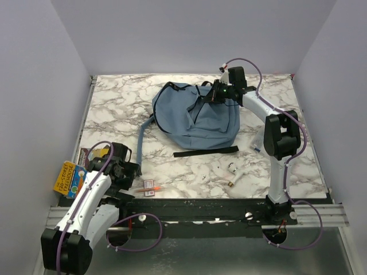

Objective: Pack the student bag
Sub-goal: Pick up the stationery from the center of the board, then place the stationery in the student bag.

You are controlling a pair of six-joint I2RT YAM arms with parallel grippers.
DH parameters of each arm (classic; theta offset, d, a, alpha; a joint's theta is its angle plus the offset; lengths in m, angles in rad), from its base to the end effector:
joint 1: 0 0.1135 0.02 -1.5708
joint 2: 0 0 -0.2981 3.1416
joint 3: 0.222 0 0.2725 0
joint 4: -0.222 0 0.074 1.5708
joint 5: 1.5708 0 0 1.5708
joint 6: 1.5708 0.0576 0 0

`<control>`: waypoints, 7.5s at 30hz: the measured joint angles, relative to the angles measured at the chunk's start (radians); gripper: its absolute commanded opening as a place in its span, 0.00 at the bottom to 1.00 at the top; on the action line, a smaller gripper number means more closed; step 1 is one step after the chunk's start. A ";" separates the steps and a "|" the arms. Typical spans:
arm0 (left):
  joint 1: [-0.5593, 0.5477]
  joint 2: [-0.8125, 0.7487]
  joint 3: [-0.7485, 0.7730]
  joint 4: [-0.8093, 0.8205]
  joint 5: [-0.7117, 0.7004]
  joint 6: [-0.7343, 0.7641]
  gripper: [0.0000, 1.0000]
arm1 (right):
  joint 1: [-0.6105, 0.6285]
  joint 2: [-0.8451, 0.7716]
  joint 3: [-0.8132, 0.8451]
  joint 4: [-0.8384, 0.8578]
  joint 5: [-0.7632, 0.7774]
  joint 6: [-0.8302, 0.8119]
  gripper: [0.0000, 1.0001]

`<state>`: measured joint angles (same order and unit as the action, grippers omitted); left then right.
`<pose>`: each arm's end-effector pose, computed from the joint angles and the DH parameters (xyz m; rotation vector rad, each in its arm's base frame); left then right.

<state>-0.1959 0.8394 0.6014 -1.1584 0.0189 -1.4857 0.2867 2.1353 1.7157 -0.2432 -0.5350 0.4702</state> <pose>0.1138 -0.0237 0.2014 -1.8204 2.4243 -0.2166 0.5136 0.1820 0.2358 -0.0954 2.3132 0.9981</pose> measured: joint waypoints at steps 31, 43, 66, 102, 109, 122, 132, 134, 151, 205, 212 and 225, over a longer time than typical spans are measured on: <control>0.056 0.150 -0.120 0.154 0.100 -0.131 0.58 | 0.000 -0.004 -0.026 0.031 0.003 -0.008 0.01; 0.057 0.149 -0.163 0.182 0.101 -0.157 0.30 | 0.000 -0.021 -0.041 0.040 0.011 -0.008 0.00; 0.048 0.014 0.074 0.197 0.102 0.053 0.00 | 0.012 -0.023 -0.042 0.040 0.018 -0.036 0.01; -0.428 0.958 0.840 0.948 -0.538 0.584 0.00 | 0.020 -0.058 -0.076 0.042 -0.038 -0.007 0.01; -0.428 1.065 0.931 0.925 -0.544 0.545 0.00 | 0.020 -0.067 -0.084 0.043 -0.040 -0.005 0.01; -0.414 1.178 1.101 0.879 -0.255 0.564 0.00 | 0.020 -0.067 -0.085 0.048 -0.047 0.000 0.01; -0.336 1.242 1.138 0.858 0.090 0.600 0.55 | 0.012 -0.068 -0.088 0.032 -0.031 -0.014 0.01; -0.334 1.242 1.138 0.853 0.126 0.610 0.66 | 0.011 -0.068 -0.088 0.031 -0.030 -0.018 0.01; -0.301 1.157 1.102 0.784 0.225 0.729 0.73 | 0.021 -0.070 -0.088 0.033 -0.032 -0.019 0.01; -0.240 1.442 1.515 0.607 0.283 0.709 0.17 | 0.019 -0.150 -0.153 0.089 0.012 0.027 0.01; -0.254 1.503 1.550 0.593 0.320 0.687 0.22 | 0.011 -0.151 -0.169 0.086 0.018 0.027 0.01; -0.223 1.167 1.318 0.556 0.314 0.785 0.75 | 0.013 -0.160 -0.169 0.093 0.018 0.025 0.01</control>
<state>-0.4187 2.0064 1.9194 -0.6022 0.3332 -0.7002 0.2996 1.9755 1.5471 -0.1505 -0.5171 0.4953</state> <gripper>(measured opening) 0.635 0.013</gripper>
